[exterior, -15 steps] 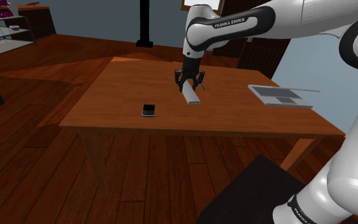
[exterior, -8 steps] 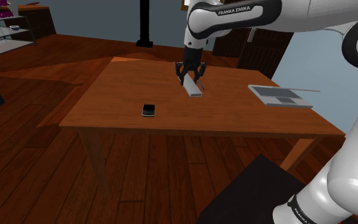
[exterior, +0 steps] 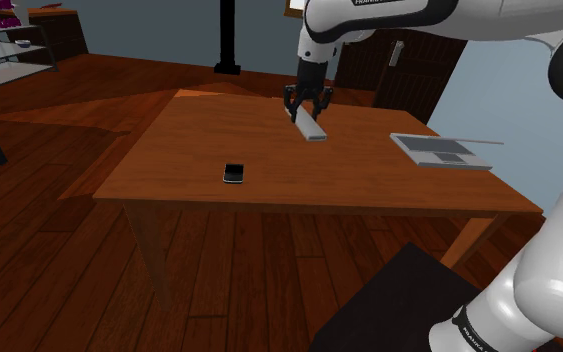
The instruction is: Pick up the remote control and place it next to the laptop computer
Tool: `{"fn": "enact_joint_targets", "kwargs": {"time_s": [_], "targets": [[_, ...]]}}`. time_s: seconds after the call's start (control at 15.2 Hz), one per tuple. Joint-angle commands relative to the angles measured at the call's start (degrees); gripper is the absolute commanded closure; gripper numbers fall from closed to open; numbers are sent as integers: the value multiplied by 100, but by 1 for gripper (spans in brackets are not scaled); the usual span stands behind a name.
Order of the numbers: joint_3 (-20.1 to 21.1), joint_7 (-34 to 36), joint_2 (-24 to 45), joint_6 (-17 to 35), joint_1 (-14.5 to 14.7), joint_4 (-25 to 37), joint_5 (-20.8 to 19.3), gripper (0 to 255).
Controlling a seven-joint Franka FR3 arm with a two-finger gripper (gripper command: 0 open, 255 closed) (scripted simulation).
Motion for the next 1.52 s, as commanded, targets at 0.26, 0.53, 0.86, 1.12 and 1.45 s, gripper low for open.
{"fn": "enact_joint_targets", "kwargs": {"time_s": [0.26, 0.53, 0.86, 1.12, 1.45], "targets": [[-273, -643, -829, 232, -365, -1043, 86, 255], [-513, -1121, -1290, 334, -603, -1596, 96, 255], [-856, -1737, -1755, 409, -891, -2123, 52, 255], [-1156, -2243, -2037, 441, -1124, -2423, -18, 255], [-1558, -2894, -2270, 460, -1418, -2650, -130, 255]]}}
